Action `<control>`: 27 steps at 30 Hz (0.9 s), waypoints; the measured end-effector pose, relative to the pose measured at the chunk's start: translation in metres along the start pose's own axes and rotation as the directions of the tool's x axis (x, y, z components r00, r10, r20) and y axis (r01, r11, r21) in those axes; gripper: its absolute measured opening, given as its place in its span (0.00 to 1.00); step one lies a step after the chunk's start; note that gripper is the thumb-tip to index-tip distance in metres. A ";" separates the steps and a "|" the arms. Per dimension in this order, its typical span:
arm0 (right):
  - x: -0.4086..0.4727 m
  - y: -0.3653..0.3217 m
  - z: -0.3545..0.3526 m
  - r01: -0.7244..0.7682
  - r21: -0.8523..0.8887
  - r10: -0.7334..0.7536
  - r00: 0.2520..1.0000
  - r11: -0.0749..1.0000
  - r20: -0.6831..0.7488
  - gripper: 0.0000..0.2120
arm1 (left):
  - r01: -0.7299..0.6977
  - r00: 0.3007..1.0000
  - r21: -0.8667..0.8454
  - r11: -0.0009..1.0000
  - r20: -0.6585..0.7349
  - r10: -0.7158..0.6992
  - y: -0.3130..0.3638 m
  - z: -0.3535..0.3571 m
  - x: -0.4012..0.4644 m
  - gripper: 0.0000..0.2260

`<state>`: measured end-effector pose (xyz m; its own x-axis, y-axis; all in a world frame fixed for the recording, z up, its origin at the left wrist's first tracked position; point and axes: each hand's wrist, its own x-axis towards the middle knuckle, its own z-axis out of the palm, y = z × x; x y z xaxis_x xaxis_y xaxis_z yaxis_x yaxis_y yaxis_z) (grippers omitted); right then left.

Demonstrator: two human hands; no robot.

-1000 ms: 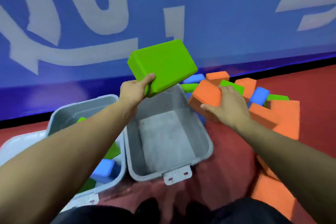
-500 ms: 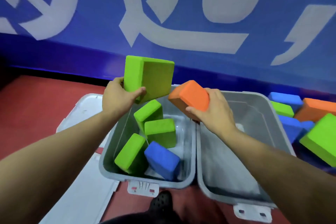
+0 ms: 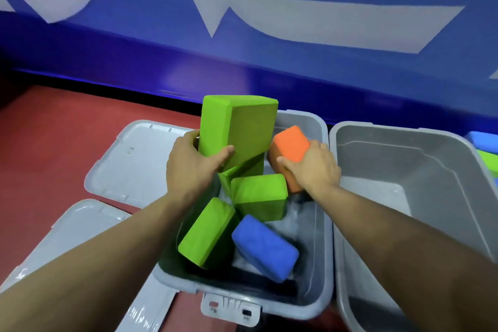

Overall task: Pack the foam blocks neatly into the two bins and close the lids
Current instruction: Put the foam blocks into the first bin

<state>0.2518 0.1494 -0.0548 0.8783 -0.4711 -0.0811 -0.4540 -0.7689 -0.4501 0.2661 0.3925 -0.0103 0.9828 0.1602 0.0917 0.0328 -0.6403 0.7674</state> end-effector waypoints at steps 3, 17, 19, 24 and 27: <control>0.015 0.001 0.017 -0.010 -0.035 0.010 1.000 0.999 0.007 0.39 | 0.121 0.991 -0.091 0.989 -0.040 -0.125 -0.005 0.017 -0.008 0.24; 0.055 0.008 0.038 0.023 -0.054 -0.013 0.986 0.998 0.164 0.42 | 0.254 0.954 -0.278 0.927 -0.089 -0.288 -0.026 0.042 -0.018 0.30; 0.049 0.009 0.037 0.033 -0.035 -0.028 0.990 0.999 0.138 0.42 | 0.245 0.957 -0.278 0.929 -0.085 -0.277 -0.025 0.039 -0.019 0.30; 0.031 0.009 0.035 0.027 0.038 -0.036 0.964 0.999 0.262 0.42 | 0.222 0.970 -0.252 0.942 -0.040 -0.239 -0.017 0.029 -0.026 0.29; 0.017 0.010 0.020 0.056 0.114 -0.081 0.970 0.992 0.229 0.36 | 0.226 0.972 -0.274 0.935 -0.001 -0.236 -0.009 0.026 -0.036 0.27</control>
<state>0.2652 0.1421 -0.0790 0.9231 -0.2957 -0.2460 -0.3842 -0.7395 -0.5527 0.2346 0.3730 -0.0367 0.9472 0.3075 -0.0910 0.2033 -0.3565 0.9119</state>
